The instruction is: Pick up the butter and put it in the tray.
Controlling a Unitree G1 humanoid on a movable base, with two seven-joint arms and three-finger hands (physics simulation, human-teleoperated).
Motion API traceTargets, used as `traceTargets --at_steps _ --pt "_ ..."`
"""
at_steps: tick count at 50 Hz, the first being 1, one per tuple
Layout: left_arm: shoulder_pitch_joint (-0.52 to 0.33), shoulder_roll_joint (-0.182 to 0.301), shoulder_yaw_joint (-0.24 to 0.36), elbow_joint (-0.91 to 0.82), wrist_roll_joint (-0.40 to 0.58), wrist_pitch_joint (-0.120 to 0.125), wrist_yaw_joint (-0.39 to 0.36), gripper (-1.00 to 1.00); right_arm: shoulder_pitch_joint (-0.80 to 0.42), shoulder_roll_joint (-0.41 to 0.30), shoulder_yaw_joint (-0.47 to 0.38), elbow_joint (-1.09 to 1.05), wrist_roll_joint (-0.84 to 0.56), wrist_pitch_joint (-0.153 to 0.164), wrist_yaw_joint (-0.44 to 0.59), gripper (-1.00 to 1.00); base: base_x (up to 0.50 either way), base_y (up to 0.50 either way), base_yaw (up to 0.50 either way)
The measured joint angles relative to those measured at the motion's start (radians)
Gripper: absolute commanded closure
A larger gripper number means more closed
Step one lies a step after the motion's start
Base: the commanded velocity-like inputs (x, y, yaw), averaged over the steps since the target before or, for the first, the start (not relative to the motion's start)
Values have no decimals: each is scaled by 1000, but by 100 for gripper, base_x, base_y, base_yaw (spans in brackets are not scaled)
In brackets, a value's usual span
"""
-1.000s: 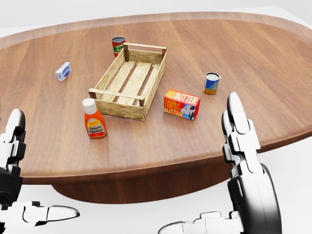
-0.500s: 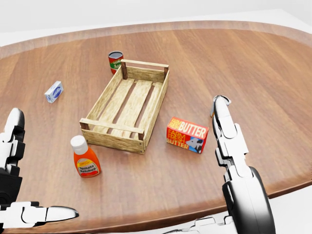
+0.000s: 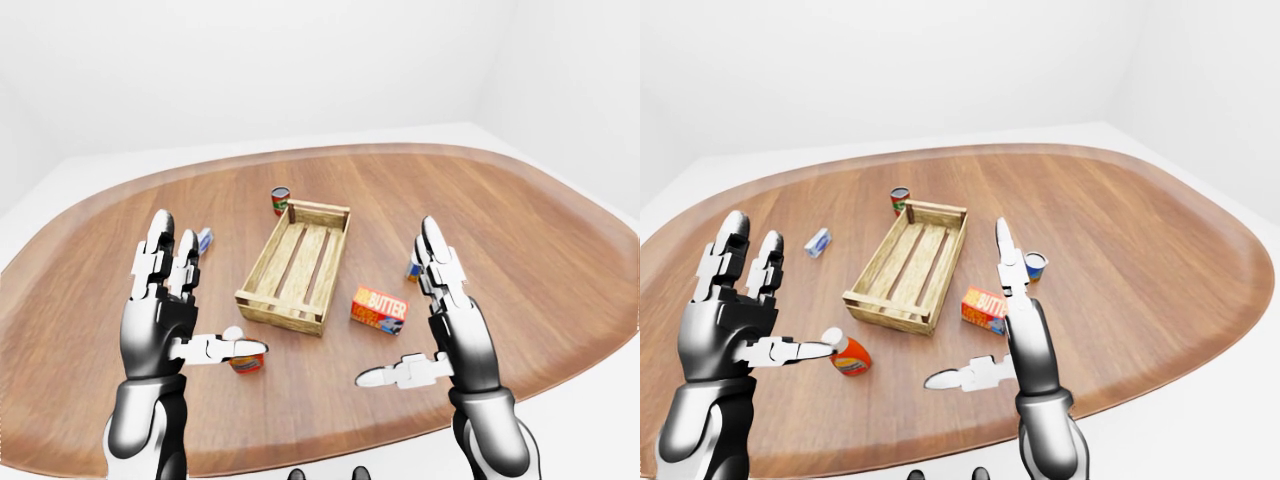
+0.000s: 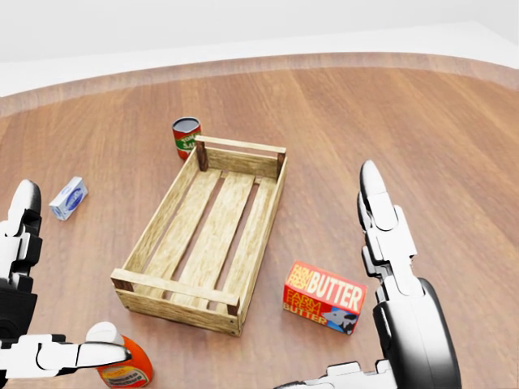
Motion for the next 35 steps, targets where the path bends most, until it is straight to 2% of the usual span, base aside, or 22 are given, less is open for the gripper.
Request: traceTargets --at_steps 6,25,30,35 --pt "0 0 0 -1 0 0 0 -100 -1 2 -1 1 0 0 -3 -100 45 -8 0" --pt "-1 1 6 -7 -5 0 -2 -100 -10 7 0 3 -23 0 -28 -100 0 0 0" --pt "-1 -6 3 -8 -5 0 -3 -100 -11 1 1 7 -36 0 -31 -100 8 48 0" --pt "-1 -2 7 -9 -6 0 -2 -100 -11 6 2 4 -31 0 -33 -100 1 4 0"
